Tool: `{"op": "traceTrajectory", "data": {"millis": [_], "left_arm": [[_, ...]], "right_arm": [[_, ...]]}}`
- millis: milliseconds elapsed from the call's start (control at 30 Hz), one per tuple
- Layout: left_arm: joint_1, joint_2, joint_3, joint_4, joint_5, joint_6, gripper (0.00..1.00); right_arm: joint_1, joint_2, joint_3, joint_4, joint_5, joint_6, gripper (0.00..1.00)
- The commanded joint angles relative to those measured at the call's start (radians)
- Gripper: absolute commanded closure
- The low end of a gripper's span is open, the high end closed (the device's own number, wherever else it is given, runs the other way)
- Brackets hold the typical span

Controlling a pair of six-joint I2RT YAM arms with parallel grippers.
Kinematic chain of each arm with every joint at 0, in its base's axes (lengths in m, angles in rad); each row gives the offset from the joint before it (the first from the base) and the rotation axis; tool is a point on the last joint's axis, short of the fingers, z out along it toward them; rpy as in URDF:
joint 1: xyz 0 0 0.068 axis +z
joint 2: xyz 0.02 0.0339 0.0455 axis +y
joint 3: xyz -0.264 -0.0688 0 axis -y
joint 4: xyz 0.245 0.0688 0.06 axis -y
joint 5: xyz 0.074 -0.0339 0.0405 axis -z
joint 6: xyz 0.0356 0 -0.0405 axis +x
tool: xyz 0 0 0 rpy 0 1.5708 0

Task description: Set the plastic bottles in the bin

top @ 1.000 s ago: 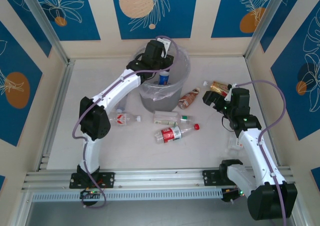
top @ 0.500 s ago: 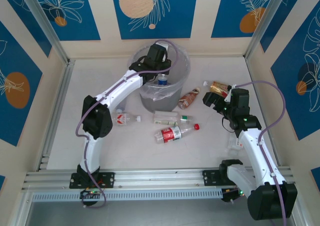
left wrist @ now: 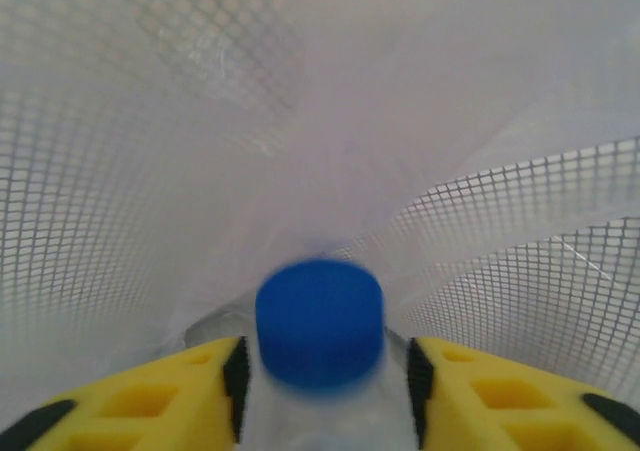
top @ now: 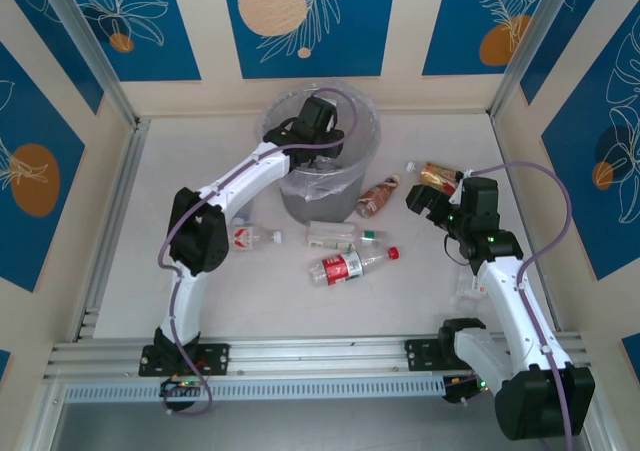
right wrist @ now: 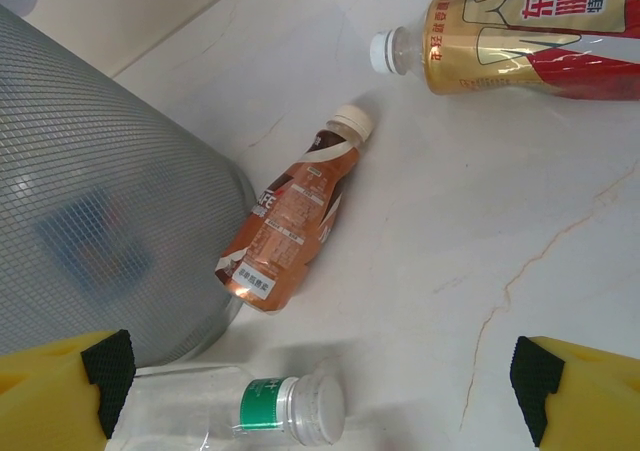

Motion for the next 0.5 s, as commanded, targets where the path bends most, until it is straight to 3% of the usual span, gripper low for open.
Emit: {"op": "traceTrajectory", "data": {"millis": [0, 133, 333, 467], "left_arm": [[0.005, -0.062, -0.018, -0.019, 0.033, -0.004, 0.44], [0.005, -0.109, -0.035, -0.01, 0.066, -0.005, 0.33], [0.006, -0.192, -0.063, 0.001, 0.105, -0.008, 0.24], [0.005, -0.252, -0.107, 0.044, 0.222, -0.034, 0.14]], "right_arm": [[0.007, -0.01, 0.006, 0.0, 0.017, 0.004, 0.01], [0.007, 0.002, -0.005, 0.014, 0.033, 0.021, 0.0], [0.005, 0.043, 0.001, 0.029, 0.011, 0.028, 0.01], [0.006, 0.082, 0.008, 0.035, 0.001, 0.058, 0.01]]}}
